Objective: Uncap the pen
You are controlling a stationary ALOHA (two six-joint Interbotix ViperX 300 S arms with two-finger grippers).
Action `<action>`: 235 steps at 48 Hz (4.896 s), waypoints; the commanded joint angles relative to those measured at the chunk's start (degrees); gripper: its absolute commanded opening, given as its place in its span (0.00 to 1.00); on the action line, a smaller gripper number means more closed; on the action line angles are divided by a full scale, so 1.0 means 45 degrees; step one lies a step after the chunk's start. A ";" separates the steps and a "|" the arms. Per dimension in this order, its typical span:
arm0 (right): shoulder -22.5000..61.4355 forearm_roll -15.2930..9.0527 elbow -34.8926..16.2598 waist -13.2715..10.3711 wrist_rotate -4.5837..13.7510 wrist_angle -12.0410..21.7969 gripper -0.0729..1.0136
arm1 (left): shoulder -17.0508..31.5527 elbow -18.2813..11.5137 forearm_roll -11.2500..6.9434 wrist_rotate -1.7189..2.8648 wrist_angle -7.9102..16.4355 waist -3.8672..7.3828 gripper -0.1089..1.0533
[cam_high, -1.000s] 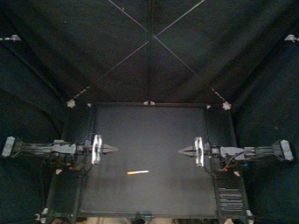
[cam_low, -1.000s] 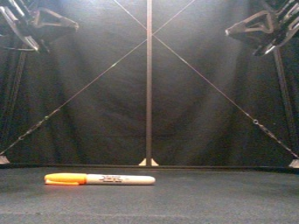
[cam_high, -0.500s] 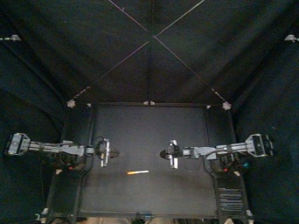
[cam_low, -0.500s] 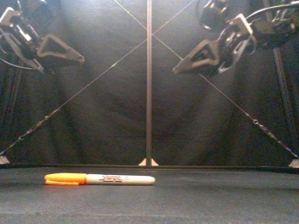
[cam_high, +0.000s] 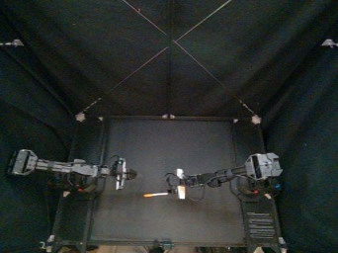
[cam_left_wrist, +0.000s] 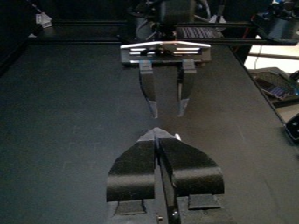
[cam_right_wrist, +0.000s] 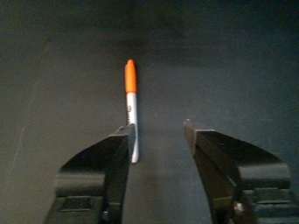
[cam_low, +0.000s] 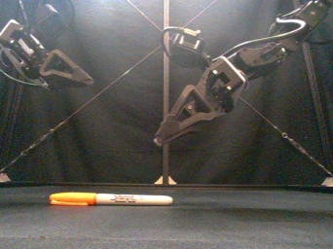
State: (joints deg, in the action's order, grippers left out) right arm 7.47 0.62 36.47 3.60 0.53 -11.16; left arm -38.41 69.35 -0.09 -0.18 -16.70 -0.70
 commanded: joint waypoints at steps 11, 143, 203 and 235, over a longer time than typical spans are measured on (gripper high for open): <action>0.0996 0.0410 -0.1270 0.0293 0.0039 0.0820 0.90 | 0.0039 -0.0039 -0.0020 0.0039 -0.0059 -0.0039 0.61; -0.4023 -0.1582 0.0547 -0.2070 -0.0137 0.1133 0.50 | 0.3770 -0.2559 -0.1582 0.0020 -0.1211 0.1133 0.34; -0.6484 -0.1465 0.2754 -0.2266 -0.0020 0.0586 0.50 | -0.0273 0.0059 -0.1562 0.0020 -0.1094 0.1016 0.33; -0.6504 -0.1504 0.2754 -0.2266 -0.0020 0.0566 0.50 | -0.0273 0.0059 -0.1582 0.0020 -0.1094 0.1035 0.33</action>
State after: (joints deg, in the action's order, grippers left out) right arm -20.21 -6.06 49.57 -6.42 0.35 -8.09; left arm -39.64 70.31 -7.29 -0.09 -21.36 3.96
